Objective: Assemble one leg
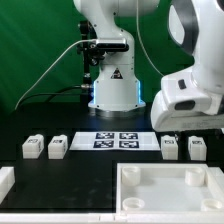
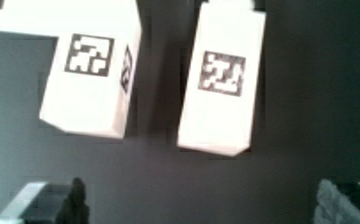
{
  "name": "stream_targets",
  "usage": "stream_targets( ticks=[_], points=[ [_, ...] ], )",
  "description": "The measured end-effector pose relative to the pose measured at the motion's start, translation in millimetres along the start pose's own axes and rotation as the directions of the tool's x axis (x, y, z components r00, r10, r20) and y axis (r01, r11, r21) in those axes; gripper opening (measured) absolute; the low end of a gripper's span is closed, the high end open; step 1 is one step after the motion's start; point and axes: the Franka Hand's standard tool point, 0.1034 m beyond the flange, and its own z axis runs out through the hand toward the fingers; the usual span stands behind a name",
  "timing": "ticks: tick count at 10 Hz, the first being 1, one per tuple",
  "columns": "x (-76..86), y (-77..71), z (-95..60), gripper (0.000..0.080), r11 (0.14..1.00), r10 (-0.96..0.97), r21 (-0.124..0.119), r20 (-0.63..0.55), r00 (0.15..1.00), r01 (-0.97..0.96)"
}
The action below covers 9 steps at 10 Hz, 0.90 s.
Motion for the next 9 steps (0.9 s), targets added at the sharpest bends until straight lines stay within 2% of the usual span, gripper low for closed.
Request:
stream_targets(
  ticks=[1,3,4,7,8,9],
  points=[
    [-2.6,1.1,-0.2,0.0649,1.000,-0.001,-0.005,0.159,0.987,0.002],
    [-5.1,4.4,3.5,0.0649,1.000,-0.012,-0.006,0.323,0.946,0.015],
    [-0.3,3.3,4.2,0.0649,1.000,-0.013,-0.003,0.311,0.950,0.014],
    [-13.6,-10.0,39.7,0.0649,0.997,0.075,-0.019,0.339,0.938,-0.073],
    [-16.5,-15.0,51.0,0.0649,0.996,0.087,-0.034,0.337,0.938,-0.080],
    [-16.7,-16.0,53.1,0.0649,0.996,0.085,-0.035,0.336,0.938,-0.078]
  ],
)
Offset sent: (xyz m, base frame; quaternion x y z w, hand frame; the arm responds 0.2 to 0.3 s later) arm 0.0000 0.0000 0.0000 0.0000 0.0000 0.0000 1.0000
